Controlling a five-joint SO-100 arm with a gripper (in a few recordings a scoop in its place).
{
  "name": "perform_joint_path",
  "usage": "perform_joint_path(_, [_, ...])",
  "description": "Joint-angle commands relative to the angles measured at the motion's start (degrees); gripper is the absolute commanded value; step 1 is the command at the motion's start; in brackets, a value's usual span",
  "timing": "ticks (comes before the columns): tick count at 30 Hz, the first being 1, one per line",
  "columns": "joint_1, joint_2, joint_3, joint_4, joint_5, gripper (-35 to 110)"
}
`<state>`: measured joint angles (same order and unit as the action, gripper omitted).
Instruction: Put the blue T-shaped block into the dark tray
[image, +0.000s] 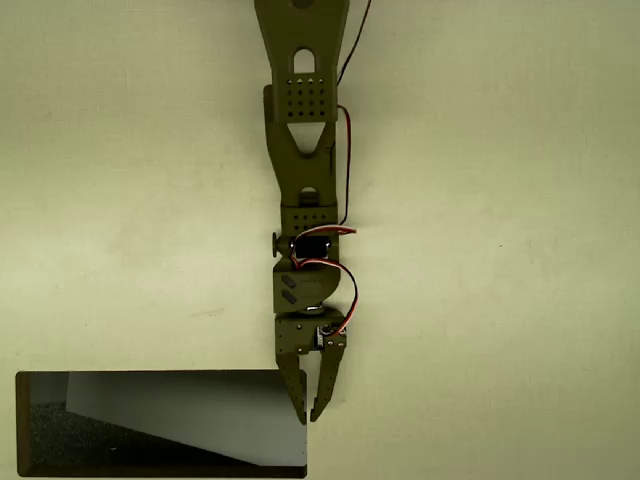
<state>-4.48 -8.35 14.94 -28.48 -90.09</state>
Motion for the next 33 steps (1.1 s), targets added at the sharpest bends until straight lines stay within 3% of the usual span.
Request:
perform_joint_path(1, [-1.4, -0.5, -0.8, -1.7, -1.8, 0])
perform_joint_path(11, [-1.1, -0.5, 2.2, -9.4, -2.4, 0])
perform_joint_path(33, [-1.0, -0.5, 2.2, -9.4, -2.4, 0])
